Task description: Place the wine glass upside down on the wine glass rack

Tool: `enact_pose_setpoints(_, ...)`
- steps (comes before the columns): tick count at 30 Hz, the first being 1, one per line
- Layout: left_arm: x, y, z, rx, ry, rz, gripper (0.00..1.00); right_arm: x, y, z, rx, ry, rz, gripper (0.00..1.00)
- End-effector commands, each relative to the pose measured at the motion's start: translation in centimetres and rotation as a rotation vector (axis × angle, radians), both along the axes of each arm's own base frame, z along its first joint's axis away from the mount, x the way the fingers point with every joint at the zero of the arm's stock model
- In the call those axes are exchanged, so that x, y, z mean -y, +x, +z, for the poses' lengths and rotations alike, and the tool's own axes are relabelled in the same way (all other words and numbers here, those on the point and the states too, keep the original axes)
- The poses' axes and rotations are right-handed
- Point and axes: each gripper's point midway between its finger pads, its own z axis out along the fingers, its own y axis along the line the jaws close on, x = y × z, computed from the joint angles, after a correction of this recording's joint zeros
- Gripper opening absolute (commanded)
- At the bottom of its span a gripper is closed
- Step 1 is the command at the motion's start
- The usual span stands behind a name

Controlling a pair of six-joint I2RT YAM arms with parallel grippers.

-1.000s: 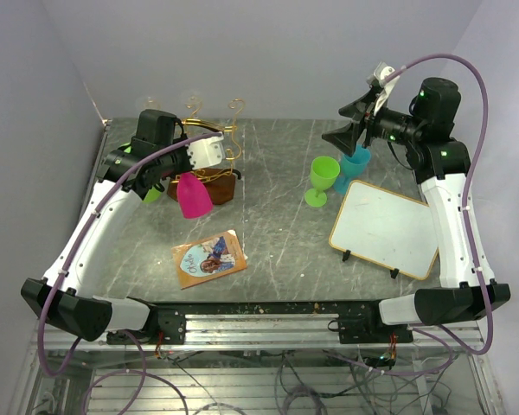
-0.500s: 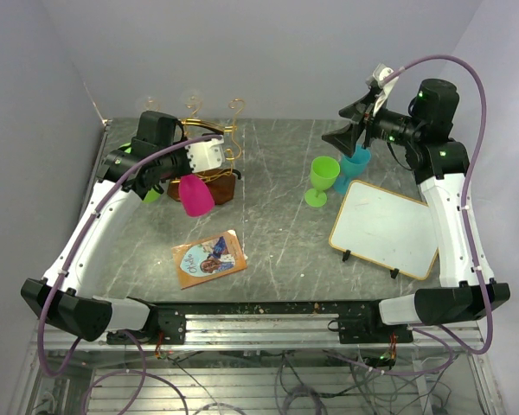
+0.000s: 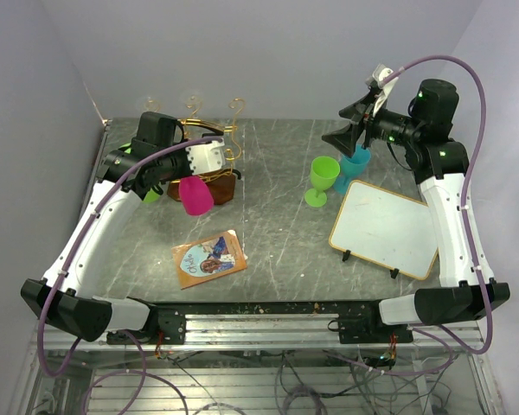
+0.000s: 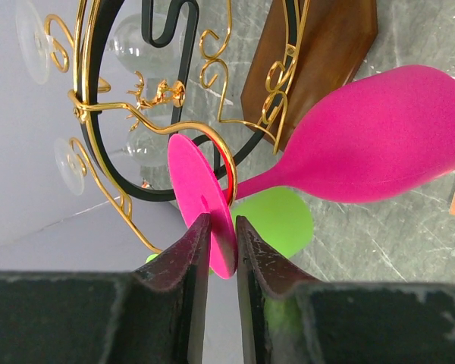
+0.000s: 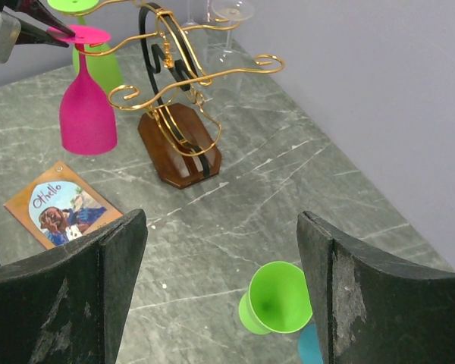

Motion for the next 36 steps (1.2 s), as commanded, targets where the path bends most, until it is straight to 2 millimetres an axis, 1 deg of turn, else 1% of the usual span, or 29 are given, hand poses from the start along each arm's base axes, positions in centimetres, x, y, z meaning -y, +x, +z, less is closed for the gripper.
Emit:
enact_pose_setpoints(1,0.8,-1.7,0.3,-0.036,-0.024,-0.054,0.28,0.3,-0.1,0.3,0.030,-0.007,-0.007,0.80)
enact_pose_setpoints(13,1.1,-1.8,0.2,-0.045,-0.033,-0.064,0.30,0.3,0.1,0.1,0.025,-0.007,-0.004,0.80)
enact_pose_setpoints(26,1.2,-1.8,0.3,-0.045,-0.054,-0.052,0.40,0.3,0.0,-0.1,0.025,-0.009,-0.003,0.80)
enact_pose_setpoints(36,1.2,-1.9,1.1,-0.027,-0.069,-0.049,0.45,0.4,-0.1,-0.1,0.029,-0.013,-0.007,0.80)
